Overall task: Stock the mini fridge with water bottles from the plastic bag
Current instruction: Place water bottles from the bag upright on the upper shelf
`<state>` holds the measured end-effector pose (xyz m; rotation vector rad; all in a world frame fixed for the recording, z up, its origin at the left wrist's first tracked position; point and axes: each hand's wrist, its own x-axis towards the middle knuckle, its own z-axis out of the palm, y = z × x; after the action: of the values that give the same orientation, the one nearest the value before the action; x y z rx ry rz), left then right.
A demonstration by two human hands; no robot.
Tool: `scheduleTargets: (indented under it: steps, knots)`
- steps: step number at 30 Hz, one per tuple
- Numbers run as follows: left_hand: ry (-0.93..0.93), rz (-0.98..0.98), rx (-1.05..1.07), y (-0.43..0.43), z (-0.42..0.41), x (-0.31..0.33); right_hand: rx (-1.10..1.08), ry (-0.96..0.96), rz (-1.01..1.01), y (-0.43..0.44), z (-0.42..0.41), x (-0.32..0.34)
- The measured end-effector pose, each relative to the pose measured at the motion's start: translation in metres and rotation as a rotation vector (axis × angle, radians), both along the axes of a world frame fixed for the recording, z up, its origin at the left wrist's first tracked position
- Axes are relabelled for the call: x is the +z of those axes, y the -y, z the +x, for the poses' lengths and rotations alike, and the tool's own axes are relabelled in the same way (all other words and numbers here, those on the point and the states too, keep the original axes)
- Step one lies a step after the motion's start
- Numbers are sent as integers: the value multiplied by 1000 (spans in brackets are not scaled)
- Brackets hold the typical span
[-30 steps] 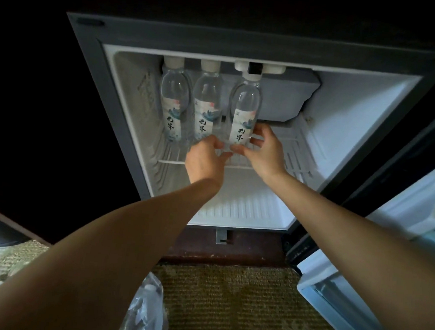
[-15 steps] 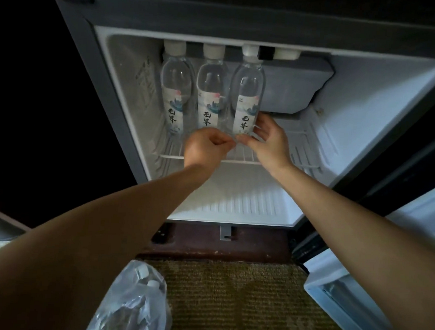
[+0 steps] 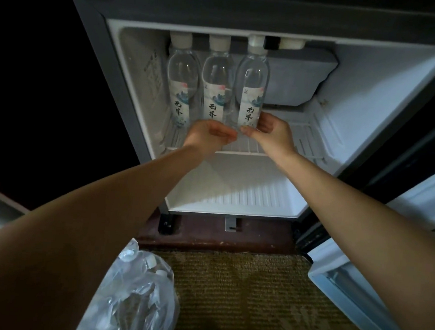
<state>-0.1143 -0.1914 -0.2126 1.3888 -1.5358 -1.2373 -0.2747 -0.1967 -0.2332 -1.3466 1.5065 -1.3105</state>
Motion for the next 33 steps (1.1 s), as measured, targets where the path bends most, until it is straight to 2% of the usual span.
scheduleTargets:
  steps: [5,9,12,13,17,20,25,27,29,31,33]
  knots:
    - [57,-80,-18,-11,16,-7,-42,-84,26,-7,5,-1]
    - [3,-70,43,-24,29,-9,-94,-250,47,-26,10,-3]
    - [211,-177,19,-47,39,-15,-129,-226,50,-42,13,-3]
    - [228,-192,19,-55,43,-17,-131,-209,59,-47,14,-3]
    - [155,-43,71,-86,68,-26,-58,-313,123,-77,17,-8]
    - [241,29,120,-115,100,-40,28,-419,147,-103,31,-11]
    - [105,269,199,-146,147,-44,117,-446,241,-145,75,-24]
    - [68,278,202,-157,154,-41,233,-374,276,-160,98,-27]
    - [210,174,101,-172,157,-44,385,-317,346,-176,125,-31]
    - [451,35,-21,-184,161,-58,504,-328,401,-190,148,-45]
    - [617,-22,-125,-195,170,-71,584,-347,459,-206,165,-60]
